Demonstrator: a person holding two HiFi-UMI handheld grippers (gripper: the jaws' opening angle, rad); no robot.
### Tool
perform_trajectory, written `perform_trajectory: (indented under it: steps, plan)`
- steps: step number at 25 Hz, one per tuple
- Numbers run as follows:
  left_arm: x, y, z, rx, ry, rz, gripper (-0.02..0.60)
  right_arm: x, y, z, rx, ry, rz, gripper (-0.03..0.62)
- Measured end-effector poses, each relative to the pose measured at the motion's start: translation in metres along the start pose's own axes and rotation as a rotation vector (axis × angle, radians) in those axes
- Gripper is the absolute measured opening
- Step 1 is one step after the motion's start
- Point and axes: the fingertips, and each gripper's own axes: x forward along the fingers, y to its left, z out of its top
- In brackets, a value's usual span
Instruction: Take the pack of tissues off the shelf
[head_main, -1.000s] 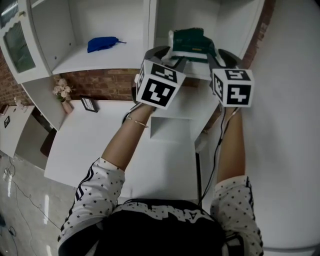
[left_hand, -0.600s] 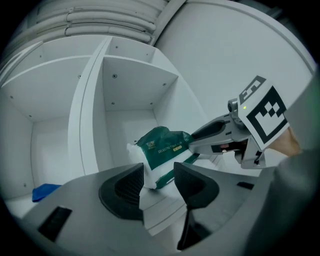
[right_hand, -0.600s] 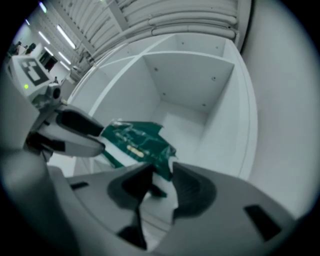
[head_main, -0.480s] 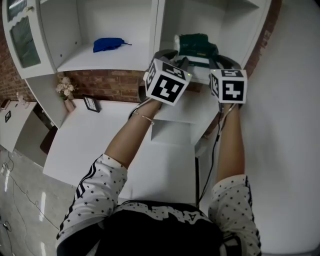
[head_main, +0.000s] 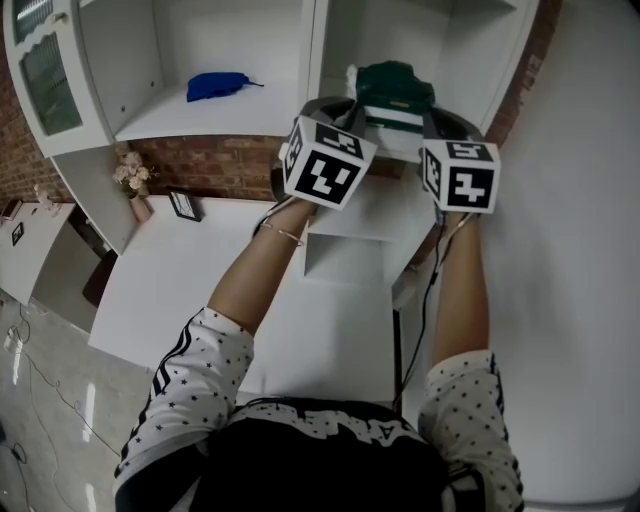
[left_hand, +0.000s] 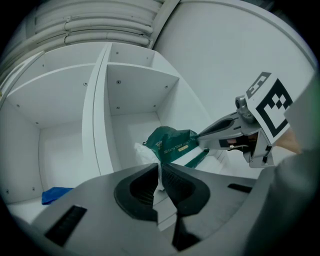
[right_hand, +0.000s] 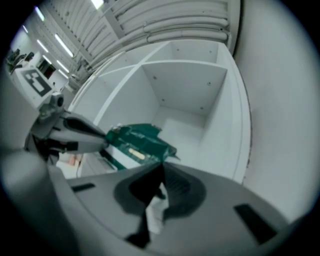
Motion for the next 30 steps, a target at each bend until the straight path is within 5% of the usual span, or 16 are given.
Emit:
perform_trajectory:
  steps: [17, 30]
  plan:
    - [-0.044, -0.003, 0.018, 0.094, -0.109, 0.061, 0.04, -0.042, 0.02, 0.02, 0.023, -0.146, -0.012, 0.031]
    - [-0.081, -0.02, 0.022, 0.087, -0.202, 0.027, 0.037, -0.092, 0.032, 0.027, 0.033, -0.25, -0.018, 0.031]
